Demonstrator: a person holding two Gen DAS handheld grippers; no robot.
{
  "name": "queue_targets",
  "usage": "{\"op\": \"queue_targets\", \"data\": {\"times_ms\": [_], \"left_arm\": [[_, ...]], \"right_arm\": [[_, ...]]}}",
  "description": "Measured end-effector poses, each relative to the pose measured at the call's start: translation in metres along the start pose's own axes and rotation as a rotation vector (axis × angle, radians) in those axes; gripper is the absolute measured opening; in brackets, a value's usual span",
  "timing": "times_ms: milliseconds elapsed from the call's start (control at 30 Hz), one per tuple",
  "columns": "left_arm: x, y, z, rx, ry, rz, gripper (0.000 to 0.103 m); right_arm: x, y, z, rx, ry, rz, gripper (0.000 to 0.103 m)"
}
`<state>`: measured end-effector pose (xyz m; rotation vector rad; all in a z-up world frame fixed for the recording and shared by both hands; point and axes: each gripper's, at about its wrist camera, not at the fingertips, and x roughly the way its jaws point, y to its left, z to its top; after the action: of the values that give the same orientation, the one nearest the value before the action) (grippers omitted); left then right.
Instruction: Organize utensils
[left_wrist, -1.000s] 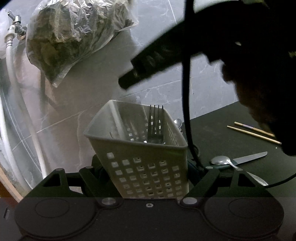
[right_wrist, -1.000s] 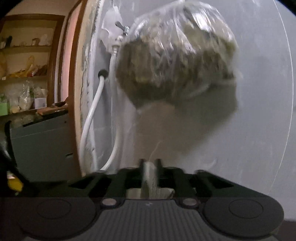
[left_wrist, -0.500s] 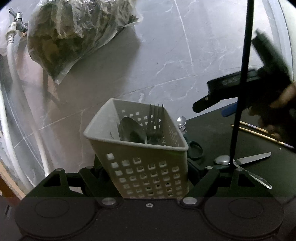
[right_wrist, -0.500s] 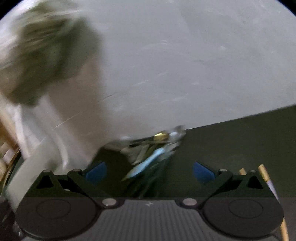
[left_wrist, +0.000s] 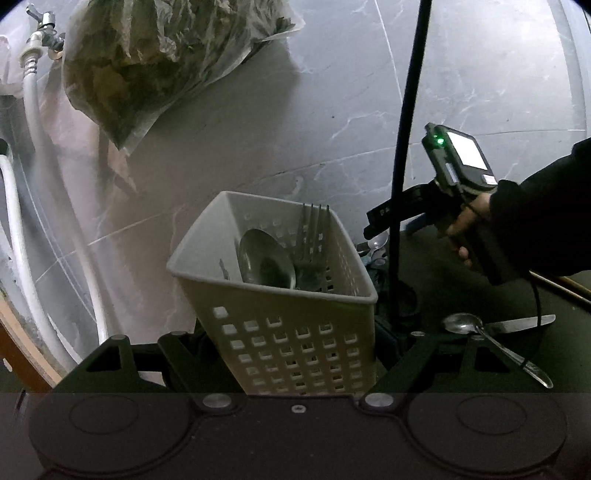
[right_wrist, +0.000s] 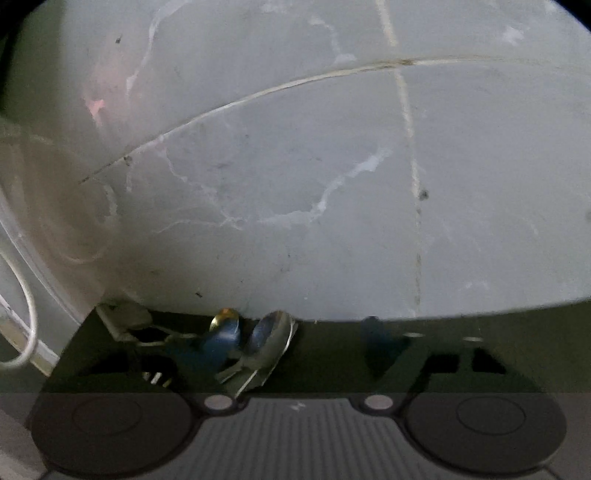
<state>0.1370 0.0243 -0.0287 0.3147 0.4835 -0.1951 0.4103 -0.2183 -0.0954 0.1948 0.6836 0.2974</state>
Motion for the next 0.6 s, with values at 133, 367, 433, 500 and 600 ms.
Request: {"op": "queue_targets", "data": {"times_ms": [133, 367, 433, 500, 600], "left_arm": [[0.0, 0.0, 0.001, 0.0, 0.0, 0.002, 0.082], [-0.001, 0.002, -0.004, -0.009, -0.02, -0.004, 0.082], [-0.002, 0.003, -0.006, -0.005, -0.03, -0.011, 0.082], [-0.003, 0.004, -0.008, -0.001, -0.04, -0.016, 0.081], [-0.006, 0.005, -0.011, 0.006, -0.052, -0.027, 0.081]], "right_arm": [[0.003, 0.001, 0.001, 0.013, 0.008, 0.01, 0.024], [-0.021, 0.006, 0.009, 0.092, -0.035, -0.025, 0.004], [-0.049, 0.011, 0.01, 0.114, -0.089, -0.017, 0.003], [-0.084, 0.019, 0.007, 0.124, -0.166, -0.024, 0.003], [-0.144, 0.034, 0.003, 0.121, -0.285, -0.028, 0.003]]}}
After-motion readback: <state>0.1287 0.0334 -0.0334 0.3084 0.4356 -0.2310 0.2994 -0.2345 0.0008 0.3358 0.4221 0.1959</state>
